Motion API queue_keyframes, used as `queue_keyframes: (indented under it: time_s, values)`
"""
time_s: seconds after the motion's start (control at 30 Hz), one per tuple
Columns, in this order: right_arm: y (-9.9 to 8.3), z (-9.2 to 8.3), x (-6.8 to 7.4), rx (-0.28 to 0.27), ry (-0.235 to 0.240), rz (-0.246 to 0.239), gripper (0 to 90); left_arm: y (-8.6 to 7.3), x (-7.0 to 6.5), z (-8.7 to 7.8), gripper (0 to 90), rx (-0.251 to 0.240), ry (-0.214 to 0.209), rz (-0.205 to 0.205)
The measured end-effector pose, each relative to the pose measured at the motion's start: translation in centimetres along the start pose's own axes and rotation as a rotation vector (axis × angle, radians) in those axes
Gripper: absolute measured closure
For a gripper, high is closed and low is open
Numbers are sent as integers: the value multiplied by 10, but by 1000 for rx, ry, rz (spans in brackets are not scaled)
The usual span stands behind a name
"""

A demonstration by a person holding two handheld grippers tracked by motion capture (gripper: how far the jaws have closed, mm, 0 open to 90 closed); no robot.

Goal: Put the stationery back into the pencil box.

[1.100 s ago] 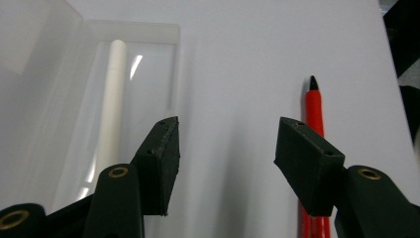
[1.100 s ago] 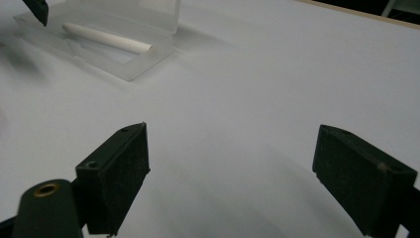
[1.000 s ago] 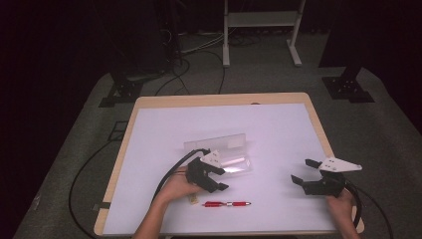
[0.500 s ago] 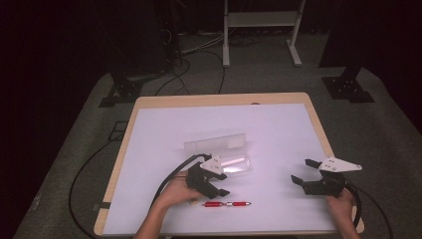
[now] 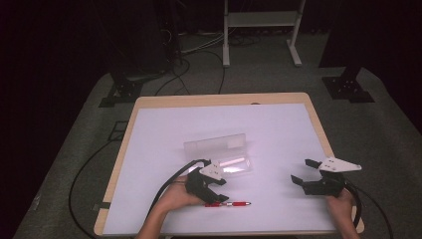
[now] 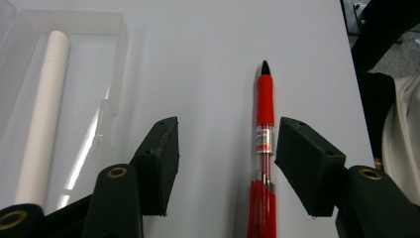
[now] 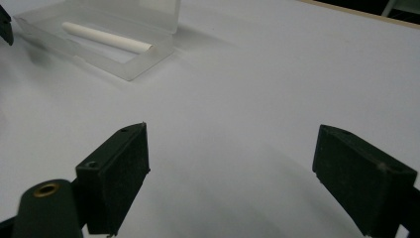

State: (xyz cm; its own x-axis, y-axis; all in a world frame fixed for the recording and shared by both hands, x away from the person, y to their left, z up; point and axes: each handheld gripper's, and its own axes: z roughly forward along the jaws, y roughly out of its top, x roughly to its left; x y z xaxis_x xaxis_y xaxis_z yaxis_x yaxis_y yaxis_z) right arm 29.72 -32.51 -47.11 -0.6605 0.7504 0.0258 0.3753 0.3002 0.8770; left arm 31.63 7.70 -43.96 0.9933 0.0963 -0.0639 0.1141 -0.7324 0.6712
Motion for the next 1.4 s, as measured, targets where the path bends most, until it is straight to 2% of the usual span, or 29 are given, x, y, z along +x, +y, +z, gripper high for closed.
queue_keyframes:
  time_s: [0.63, 1.17, 1.4]
  values:
    - [0, 0, 0, -1, 0, 0, 136, -4, -10, 8, 438, 19, -15, 16]
    - [0, 0, 0, 0, 0, -1, 136, -2, -17, 15, 580, 18, -30, 60]
    - [0, 0, 0, -1, 0, 0, 136, -2, -18, 17, 651, 36, -36, 75]
